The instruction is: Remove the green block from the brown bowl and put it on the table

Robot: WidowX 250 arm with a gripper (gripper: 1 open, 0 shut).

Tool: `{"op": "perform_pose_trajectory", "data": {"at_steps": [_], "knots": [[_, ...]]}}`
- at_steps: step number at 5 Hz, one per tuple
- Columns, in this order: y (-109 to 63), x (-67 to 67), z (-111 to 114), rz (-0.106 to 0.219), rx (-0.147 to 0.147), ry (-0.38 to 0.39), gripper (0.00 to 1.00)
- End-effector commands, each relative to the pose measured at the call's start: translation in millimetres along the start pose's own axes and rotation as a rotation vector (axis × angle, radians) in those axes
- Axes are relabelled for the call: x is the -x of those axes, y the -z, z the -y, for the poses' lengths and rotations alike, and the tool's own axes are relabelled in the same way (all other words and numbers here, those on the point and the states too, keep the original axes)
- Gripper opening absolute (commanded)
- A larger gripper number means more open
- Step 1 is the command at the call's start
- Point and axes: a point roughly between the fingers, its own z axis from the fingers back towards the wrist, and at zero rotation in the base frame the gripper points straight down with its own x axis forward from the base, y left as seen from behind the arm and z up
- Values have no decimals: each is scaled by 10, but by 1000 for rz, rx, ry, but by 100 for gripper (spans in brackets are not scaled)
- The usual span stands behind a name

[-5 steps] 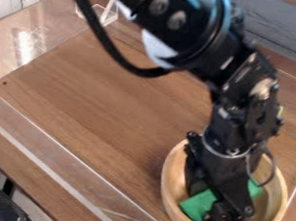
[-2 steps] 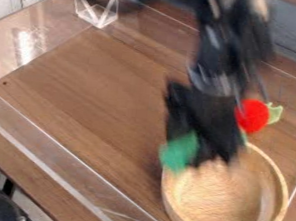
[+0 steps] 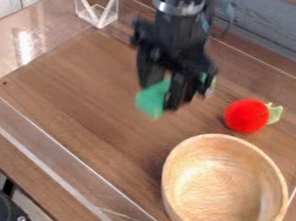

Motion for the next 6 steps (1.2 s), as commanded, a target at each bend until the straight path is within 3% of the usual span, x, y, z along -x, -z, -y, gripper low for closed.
{"op": "perform_pose_trajectory", "data": {"at_steps": [1,2,4,6], "knots": [[-98,-136,6,47,-21,-111,0],[-77,-129,31,43,-34,-189,0],[-68,-274,196,42,-16,-15,0],[-127,-389,366,38,-22,-63,0]]}}
